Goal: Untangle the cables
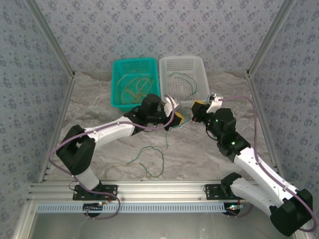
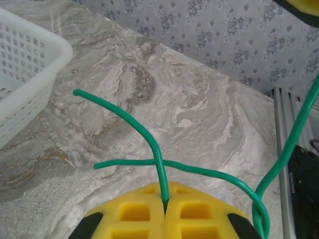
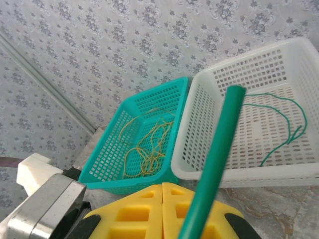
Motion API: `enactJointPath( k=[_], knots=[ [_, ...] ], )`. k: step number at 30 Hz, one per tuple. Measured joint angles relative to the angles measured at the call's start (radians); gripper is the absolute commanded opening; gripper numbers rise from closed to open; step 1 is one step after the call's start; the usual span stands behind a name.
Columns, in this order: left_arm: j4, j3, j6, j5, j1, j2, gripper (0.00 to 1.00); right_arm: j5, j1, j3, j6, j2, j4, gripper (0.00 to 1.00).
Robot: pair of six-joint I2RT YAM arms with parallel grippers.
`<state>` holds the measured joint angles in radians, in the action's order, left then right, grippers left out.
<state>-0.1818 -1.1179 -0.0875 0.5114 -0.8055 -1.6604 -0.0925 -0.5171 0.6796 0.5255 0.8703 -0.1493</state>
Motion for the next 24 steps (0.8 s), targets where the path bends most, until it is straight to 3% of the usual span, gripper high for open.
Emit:
enactJointPath(
  k=[4,10,18,24],
  knots=[
    [0.006,0.008,-0.003,-0.064,0.0,0.048,0.0,-0.052,0.013,-0.005,0.016,-0.032,0.039,0.0],
    [-0.051,0.09,-0.056,-0.157,0.024,0.294,0.0,-0.133,0.074,-0.006,0.101,-0.106,0.107,0.0],
    [-0.143,0.316,-0.127,-0.218,0.06,0.509,0.0,-0.074,0.157,-0.015,0.247,-0.147,0.151,0.0],
    [-0.102,0.458,-0.167,-0.449,0.299,0.695,0.0,-0.181,0.321,-0.039,0.266,-0.2,0.261,0.0]
  ],
)
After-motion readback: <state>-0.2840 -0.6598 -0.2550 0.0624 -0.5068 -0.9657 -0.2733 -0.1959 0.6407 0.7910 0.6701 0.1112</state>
